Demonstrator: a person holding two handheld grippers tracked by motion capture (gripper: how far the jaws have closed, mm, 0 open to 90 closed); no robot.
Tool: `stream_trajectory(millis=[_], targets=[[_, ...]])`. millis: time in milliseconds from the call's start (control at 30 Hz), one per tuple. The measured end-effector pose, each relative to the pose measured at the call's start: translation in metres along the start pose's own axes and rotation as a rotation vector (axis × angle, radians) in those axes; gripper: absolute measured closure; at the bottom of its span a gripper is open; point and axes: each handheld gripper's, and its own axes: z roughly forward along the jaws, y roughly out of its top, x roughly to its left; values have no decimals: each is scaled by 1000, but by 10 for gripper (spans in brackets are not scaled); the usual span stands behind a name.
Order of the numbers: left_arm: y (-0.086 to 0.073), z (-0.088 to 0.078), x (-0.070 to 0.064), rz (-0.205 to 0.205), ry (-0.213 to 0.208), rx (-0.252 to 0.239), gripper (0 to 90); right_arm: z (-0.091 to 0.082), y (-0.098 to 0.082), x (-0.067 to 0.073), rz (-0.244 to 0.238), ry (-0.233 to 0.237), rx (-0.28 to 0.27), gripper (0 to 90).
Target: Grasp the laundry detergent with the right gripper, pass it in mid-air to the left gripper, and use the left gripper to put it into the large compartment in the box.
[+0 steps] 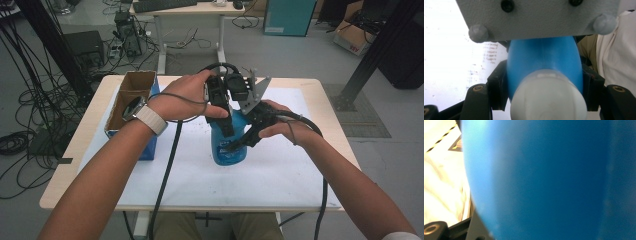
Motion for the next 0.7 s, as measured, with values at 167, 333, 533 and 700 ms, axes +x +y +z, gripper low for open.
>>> stream_trajectory(millis=[167, 333, 533, 700], targets=[[0, 0, 0, 0, 0, 2, 376, 0, 0, 0, -2, -1, 0, 437], [0, 0, 0, -1, 4, -1, 376, 0, 0, 0, 0, -2, 0, 437], [0, 0, 0, -2, 4, -3, 376, 0, 0, 0, -2, -1, 0, 437], [0, 0, 0, -1, 1, 0, 376, 0, 0, 0, -1, -1, 2, 437]])
